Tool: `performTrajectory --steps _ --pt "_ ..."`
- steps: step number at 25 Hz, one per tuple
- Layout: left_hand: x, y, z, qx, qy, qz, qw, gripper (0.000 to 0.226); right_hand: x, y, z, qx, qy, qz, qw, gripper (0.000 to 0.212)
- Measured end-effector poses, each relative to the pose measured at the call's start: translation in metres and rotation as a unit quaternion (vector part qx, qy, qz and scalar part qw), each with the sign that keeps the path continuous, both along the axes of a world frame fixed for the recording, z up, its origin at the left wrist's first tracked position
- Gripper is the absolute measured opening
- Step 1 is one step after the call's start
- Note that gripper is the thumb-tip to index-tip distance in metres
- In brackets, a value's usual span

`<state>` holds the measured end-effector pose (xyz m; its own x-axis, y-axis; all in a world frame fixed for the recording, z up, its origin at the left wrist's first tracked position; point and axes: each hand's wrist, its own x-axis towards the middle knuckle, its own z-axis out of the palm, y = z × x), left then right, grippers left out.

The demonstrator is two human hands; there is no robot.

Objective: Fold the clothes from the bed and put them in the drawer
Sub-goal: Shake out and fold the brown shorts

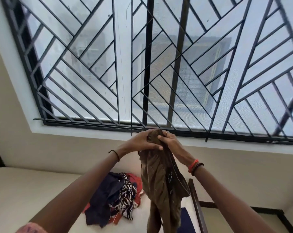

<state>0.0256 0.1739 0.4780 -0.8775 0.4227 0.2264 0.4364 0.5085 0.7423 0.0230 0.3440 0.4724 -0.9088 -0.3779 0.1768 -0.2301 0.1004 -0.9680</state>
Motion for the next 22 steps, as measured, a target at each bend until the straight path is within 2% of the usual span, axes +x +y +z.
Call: performTrajectory --steps 3,6,8,13,16,19,21,22 --pt "-0.004 0.013 0.019 -0.115 0.078 -0.001 0.99 0.029 -0.003 0.015 0.003 0.041 0.045 -0.035 0.998 0.017" --pt "-0.007 0.024 0.032 -0.203 0.177 0.035 0.962 0.015 0.007 0.03 -0.004 -0.032 0.048 -0.069 0.996 0.015" --pt "-0.007 0.026 0.04 -0.194 0.218 0.084 0.953 0.014 0.014 0.041 -0.016 -0.045 0.057 -0.068 0.995 0.028" --pt "-0.017 -0.002 0.063 -0.091 0.229 0.097 0.964 0.017 0.007 0.056 -0.066 0.143 0.078 -0.091 0.982 0.052" --pt "-0.024 -0.026 0.072 -0.033 0.228 0.113 0.966 0.019 0.0 0.059 -0.07 0.198 0.078 -0.112 0.971 0.039" --pt "-0.023 -0.063 0.071 0.011 0.202 0.175 0.963 0.017 -0.002 0.059 -0.05 0.267 0.105 -0.128 0.949 0.025" --pt "-0.024 -0.091 0.064 -0.049 0.187 0.191 0.962 0.002 -0.004 0.061 -0.033 0.318 0.152 -0.145 0.925 0.015" --pt "-0.023 -0.102 0.059 -0.095 0.178 0.187 0.961 0.014 -0.004 0.062 -0.023 0.347 0.168 -0.162 0.908 0.019"
